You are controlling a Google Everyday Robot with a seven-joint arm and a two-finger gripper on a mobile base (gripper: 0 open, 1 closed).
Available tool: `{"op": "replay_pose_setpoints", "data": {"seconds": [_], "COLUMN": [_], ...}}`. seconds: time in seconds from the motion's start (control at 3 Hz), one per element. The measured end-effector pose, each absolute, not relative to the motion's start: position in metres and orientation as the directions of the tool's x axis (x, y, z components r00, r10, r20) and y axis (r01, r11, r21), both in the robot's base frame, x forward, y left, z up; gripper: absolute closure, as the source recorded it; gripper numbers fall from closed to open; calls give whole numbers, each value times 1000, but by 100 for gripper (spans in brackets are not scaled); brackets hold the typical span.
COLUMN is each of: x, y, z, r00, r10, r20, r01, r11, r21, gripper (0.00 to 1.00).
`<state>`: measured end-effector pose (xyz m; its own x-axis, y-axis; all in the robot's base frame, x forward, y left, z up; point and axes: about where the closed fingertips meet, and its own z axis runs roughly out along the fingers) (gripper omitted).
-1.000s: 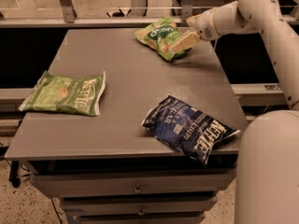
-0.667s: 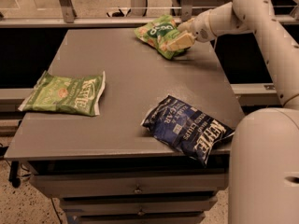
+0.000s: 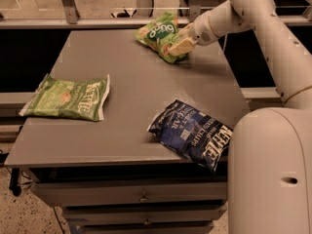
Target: Move green rice chip bag near blue chip bag
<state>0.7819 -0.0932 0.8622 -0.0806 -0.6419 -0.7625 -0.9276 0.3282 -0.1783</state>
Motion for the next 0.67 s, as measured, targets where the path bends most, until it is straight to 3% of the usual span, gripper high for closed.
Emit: {"op": "replay_pose_setpoints", "data": {"seconds": [0.33,0.67], "x": [754,720], "y": [-66,-49], "z": [872,892], "r00": [-5,86], "r10": [-685,-705], "r20": [-728,-704], "r01": [-964,-981], "r11": [196,62], "r21": [-177,-182], "gripper": [100,100]}}
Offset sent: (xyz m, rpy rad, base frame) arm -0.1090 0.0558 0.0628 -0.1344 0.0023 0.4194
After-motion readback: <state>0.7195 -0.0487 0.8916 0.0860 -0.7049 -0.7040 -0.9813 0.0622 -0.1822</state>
